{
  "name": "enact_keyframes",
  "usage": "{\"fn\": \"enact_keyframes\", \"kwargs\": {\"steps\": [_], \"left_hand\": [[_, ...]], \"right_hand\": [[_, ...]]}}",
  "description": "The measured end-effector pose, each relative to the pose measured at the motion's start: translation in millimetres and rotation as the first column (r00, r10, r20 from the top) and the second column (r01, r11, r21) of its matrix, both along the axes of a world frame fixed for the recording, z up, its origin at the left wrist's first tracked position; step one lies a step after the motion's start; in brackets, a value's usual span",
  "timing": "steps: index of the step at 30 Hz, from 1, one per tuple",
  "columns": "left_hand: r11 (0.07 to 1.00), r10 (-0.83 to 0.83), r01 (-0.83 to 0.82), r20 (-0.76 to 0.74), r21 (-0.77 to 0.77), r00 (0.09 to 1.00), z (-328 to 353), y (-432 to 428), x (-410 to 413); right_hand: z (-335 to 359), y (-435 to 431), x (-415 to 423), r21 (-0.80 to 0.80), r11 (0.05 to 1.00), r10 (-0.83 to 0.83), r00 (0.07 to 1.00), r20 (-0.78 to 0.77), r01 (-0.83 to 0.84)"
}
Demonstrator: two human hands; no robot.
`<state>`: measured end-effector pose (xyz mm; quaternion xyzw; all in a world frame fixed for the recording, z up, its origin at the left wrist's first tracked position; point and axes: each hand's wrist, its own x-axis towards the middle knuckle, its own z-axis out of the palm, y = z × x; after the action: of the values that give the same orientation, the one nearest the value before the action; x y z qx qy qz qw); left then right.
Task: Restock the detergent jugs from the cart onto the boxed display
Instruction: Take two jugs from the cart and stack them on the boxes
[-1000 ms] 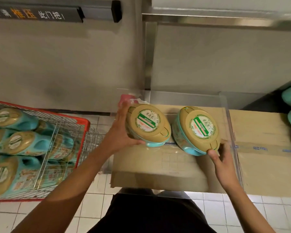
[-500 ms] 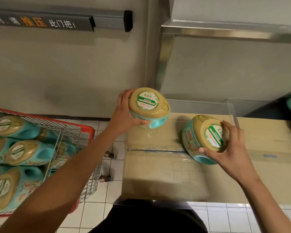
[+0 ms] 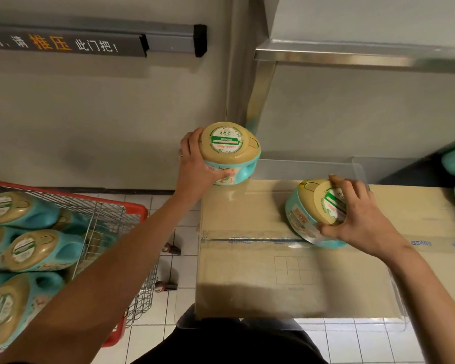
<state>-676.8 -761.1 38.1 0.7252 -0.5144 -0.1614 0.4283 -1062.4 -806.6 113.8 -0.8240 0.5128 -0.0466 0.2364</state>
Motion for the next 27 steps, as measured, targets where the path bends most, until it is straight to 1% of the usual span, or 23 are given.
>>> {"fn": "enact_keyframes", "kwargs": {"steps": [3,7,12,16,17,20,24,27], "left_hand": [[0.999,0.035,-0.035,-0.005,-0.001,0.999,2,-2,-5],[0.999,0.050,-0.050,0.012,0.013,0.999,1,-3,-6],[0.997,0.073,-0.074,0.032,0.036,0.997,1,-2,-5],[0.996,0.073,-0.073,0.001,0.046,0.997,2,-1,-7],[0.997,0.061,-0.060,-0.010,0.045,0.998,1,0,-7],[0.997,0.019,-0.013,-0.069,0.078,0.997,-3,4,0],[0.990,0.020,0.017,-0.262,0.140,0.965,-5,12,13],[0.986,0.015,0.038,-0.314,0.161,0.949,-3,13,22]], "right_hand": [[3,-13,-5,0.058,0.995,0.075,0.996,0.039,-0.078],[2,-24,-5,0.070,0.988,0.129,0.986,0.100,-0.137],[1,-34,3,0.070,0.983,0.160,0.981,0.111,-0.168],[1,-36,10,0.061,0.981,0.176,0.978,0.107,-0.184],[1,-36,11,0.046,0.983,0.172,0.981,0.085,-0.176],[1,-33,15,-0.009,0.988,0.154,0.986,-0.063,-0.155],[13,-35,31,0.007,0.982,0.191,0.979,-0.075,-0.191],[39,-44,56,0.054,0.962,0.271,0.960,-0.064,-0.268]]}}
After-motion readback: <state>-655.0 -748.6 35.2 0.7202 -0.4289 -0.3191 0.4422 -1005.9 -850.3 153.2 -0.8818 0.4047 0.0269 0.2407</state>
